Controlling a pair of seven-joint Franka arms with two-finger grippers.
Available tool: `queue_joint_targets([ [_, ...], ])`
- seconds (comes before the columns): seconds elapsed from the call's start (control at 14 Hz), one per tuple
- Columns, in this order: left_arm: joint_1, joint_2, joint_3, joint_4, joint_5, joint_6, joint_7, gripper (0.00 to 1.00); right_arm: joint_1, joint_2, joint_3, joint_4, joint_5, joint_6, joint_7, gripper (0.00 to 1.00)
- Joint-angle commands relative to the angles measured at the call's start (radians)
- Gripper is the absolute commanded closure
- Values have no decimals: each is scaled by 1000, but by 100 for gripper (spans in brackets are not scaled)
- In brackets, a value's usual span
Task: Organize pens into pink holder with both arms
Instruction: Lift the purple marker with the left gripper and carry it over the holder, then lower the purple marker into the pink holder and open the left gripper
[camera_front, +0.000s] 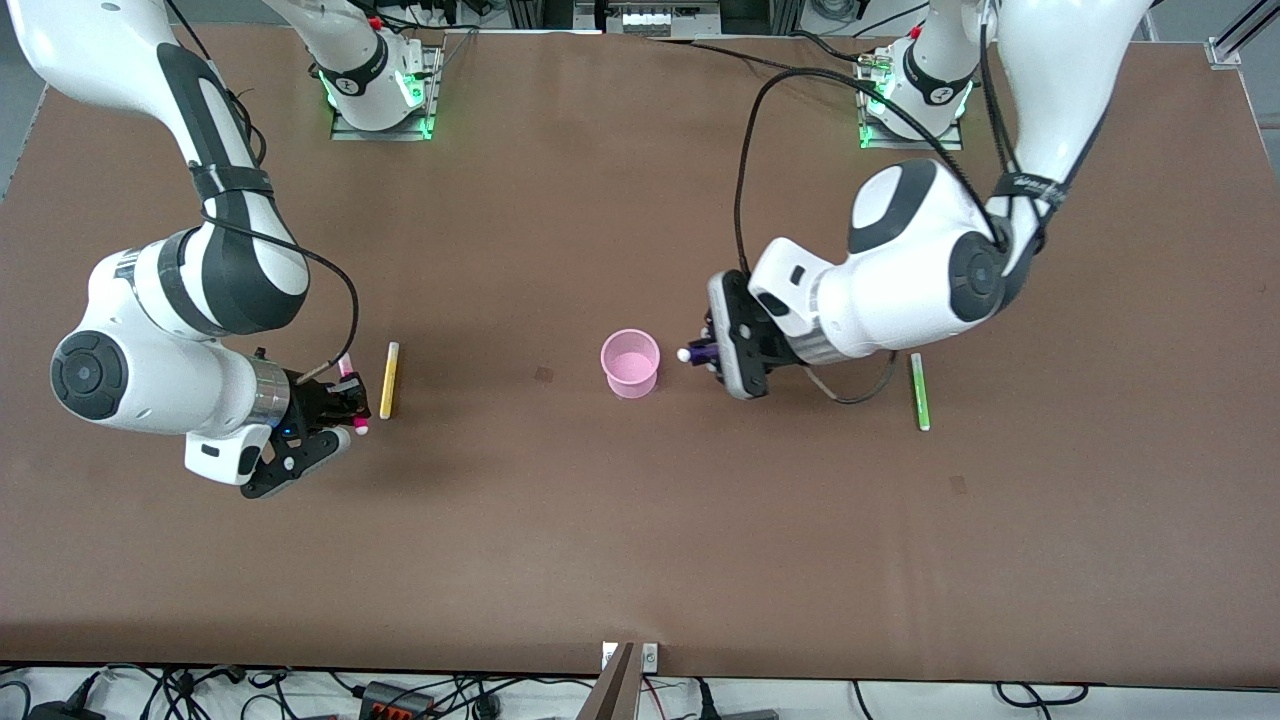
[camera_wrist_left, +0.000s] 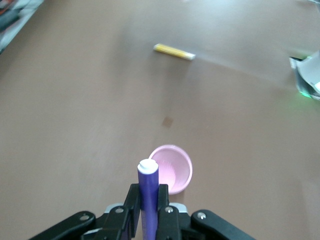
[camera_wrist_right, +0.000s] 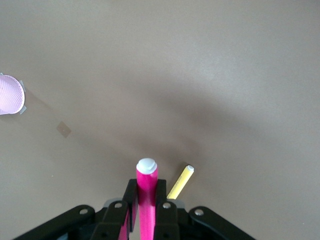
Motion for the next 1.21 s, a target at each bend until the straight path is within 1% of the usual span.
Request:
queue_joint_targets([
  [0.0,-16,68,-45,-5,-43,84,228,100,0,-3,8,9,14,6,-18,100],
  [0.14,-39,63,-53,-73,-38,211,272,100,2,0,9,8,43,17,-18,100],
  [0.29,-67,63,-79,-152,-41,387,349,100,3,2,12,9,66,26,-21,100],
  [0.43,-80,65,-99,-212,-43,506,358,100,15,2,40,10,67,49,-33,100],
  [0.57,-99,65,-101,-249,-43,570,363,100,23,2,60,10,65,87,-36,100],
  [0.71,-117,78,-101,-271,-43,623,363,100,28,2,58,10,63,92,-68,100],
  [0.93,-120,92,-101,-280,-43,640,394,100,28,19,58,6,65,138,-153,100],
  [1.0,-114,92,-102,-303,-43,641,406,100,28,28,58,5,65,155,-161,100],
  [1.14,-117,95,-101,-308,-43,643,424,100,31,31,60,2,65,156,-161,100],
])
